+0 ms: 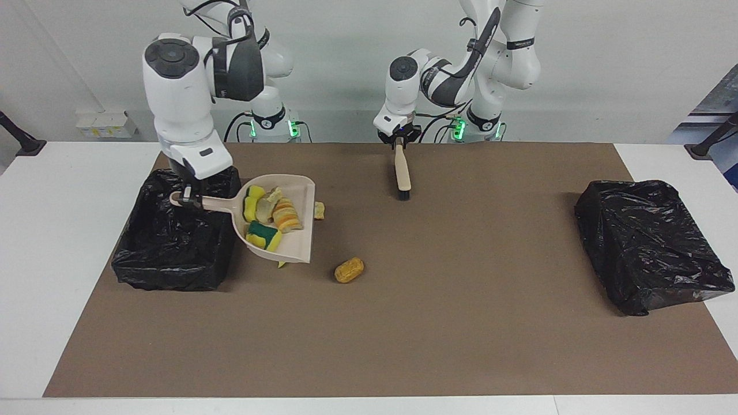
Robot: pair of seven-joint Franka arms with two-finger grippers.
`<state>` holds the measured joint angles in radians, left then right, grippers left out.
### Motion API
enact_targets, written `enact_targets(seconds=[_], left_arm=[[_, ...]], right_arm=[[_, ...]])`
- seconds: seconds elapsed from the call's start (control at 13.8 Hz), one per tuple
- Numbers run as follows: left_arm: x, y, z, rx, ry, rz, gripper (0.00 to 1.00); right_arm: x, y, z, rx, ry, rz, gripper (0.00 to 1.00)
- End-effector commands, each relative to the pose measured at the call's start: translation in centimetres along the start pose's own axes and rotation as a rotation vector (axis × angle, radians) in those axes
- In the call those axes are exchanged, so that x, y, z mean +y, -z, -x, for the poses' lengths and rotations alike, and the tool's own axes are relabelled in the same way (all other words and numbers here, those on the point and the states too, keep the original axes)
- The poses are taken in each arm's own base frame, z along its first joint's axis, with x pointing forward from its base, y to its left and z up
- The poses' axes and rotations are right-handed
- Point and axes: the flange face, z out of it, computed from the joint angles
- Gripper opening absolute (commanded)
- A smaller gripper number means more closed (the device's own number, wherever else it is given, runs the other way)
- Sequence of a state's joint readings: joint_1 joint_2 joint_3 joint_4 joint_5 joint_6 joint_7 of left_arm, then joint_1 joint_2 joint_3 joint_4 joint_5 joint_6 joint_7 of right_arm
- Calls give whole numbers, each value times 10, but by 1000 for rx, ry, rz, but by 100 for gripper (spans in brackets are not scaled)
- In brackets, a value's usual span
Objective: Sweep and dump trash in bin
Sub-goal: 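Carry the loaded dustpan with the right gripper toward the nearby bin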
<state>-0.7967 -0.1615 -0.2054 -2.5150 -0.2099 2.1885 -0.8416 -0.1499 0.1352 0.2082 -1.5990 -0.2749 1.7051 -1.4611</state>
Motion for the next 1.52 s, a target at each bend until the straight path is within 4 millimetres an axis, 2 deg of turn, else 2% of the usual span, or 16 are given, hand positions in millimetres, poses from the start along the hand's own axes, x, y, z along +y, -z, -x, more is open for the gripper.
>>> enact_targets(seconds=[0.0, 0.14, 0.29, 0.36, 0.43, 0.65, 0.79, 0.87, 0.94, 1.08, 1.23, 1.3, 1.44], left_arm=[[0, 12, -26, 0, 18, 40, 100], [-12, 38, -66, 22, -45, 85, 100], [-20, 63, -94, 68, -63, 100, 100], [-36, 85, -117, 110, -72, 90, 100], [-51, 116, -138, 127, -95, 90, 100], [-108, 187, -192, 146, -165, 111, 100], [-143, 231, -212, 186, -193, 117, 100], [-167, 253, -222, 209, -204, 103, 100], [-185, 271, -233, 214, -218, 100, 100], [-226, 312, -246, 222, -176, 111, 100], [-264, 344, -246, 229, -206, 109, 100], [-283, 360, -243, 242, -233, 104, 100], [-311, 371, -244, 243, -231, 90, 100]], right_arm=[[-9, -1, 42, 26, 25, -21, 0], [-13, -13, 90, 27, 33, -36, 0], [-18, -22, 131, 5, 51, -34, 0], [-21, -26, 151, -16, 40, -25, 0], [-25, -29, 167, -57, 36, -19, 0], [-33, -34, 171, -159, 51, -12, 0], [-31, -31, 167, -236, 47, -9, 0], [-29, -34, 159, -287, 40, -17, 0], [-32, -46, 154, -339, 36, -42, 0], [-41, -73, 152, -431, 32, -95, 0], [-52, -91, 151, -524, -23, -113, 0], [-58, -91, 150, -552, -58, -106, 0], [-57, -82, 141, -626, -56, -115, 0]])
